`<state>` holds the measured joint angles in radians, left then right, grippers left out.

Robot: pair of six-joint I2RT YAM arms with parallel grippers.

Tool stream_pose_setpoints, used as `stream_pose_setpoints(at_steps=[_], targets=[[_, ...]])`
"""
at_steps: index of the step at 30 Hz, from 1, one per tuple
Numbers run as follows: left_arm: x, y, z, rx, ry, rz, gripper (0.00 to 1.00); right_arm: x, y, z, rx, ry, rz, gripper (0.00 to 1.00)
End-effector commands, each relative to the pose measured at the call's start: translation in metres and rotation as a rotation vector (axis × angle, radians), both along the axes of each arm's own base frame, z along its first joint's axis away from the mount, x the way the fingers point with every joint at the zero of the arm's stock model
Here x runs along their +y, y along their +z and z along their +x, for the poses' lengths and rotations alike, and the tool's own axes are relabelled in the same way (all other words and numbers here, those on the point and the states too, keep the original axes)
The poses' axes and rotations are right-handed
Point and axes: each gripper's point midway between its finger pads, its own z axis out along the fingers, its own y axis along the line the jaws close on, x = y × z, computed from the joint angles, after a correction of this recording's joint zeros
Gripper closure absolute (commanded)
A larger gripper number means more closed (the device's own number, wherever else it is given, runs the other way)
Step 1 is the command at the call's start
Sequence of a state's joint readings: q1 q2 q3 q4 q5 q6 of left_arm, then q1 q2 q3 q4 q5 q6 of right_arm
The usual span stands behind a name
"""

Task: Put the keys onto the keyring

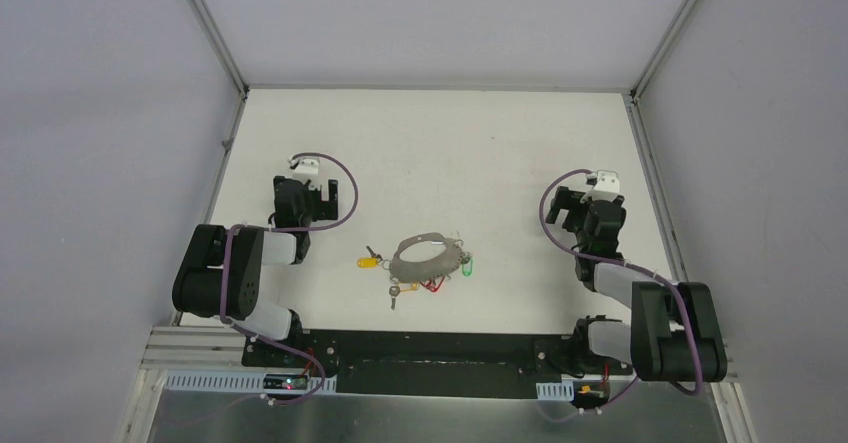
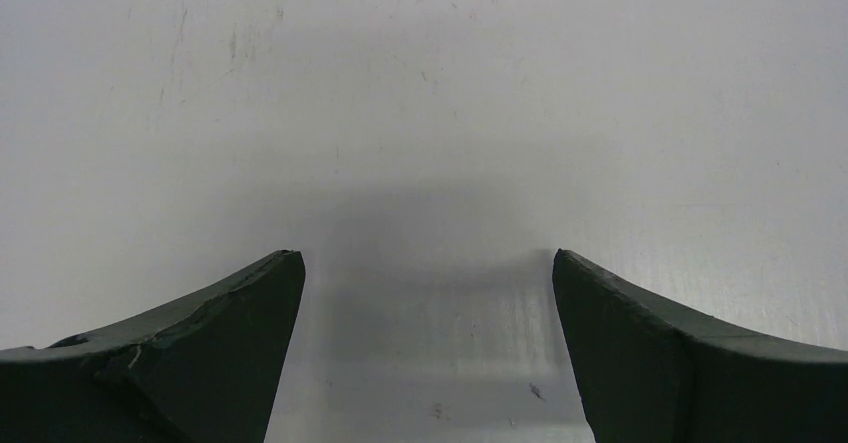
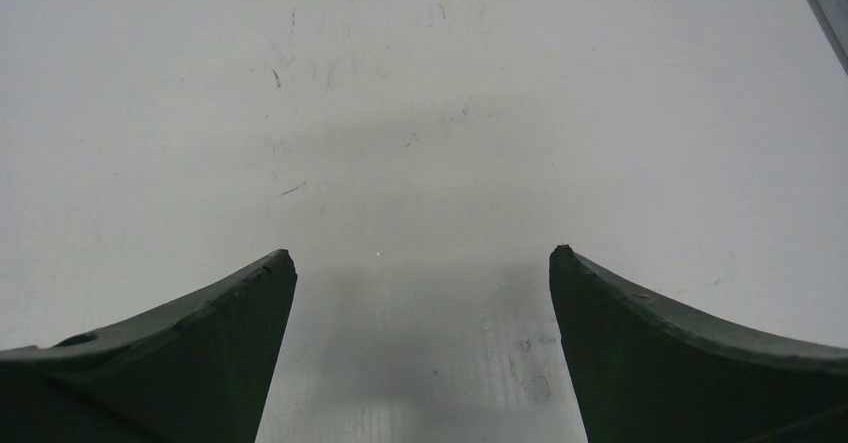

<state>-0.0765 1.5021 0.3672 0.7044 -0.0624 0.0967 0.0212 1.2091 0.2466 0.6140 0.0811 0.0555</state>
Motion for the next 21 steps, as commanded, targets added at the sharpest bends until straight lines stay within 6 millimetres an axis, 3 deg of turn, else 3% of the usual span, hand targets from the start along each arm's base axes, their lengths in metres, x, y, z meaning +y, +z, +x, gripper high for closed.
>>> stream_pose_setpoints(at_steps=[1,9,13,21], targets=[[-0.008,0.029,0.016,-0.115,-0.048,-0.051,0.01,-0.007,0.026,0.026,-0.112,-0.025,-0.030,0.00],[-0.008,0.028,0.016,-0.115,-0.048,-0.051,0.01,-0.004,-0.006,0.039,-0.105,-0.010,-0.022,0.00],[-0.008,0.028,0.016,-0.115,-0.048,-0.051,0.01,0.001,-0.009,0.051,-0.034,0.028,-0.027,0.00],[-0.008,0.028,0.016,-0.114,-0.048,-0.052,0.01,0.001,-0.008,0.051,-0.049,0.025,-0.025,0.00]])
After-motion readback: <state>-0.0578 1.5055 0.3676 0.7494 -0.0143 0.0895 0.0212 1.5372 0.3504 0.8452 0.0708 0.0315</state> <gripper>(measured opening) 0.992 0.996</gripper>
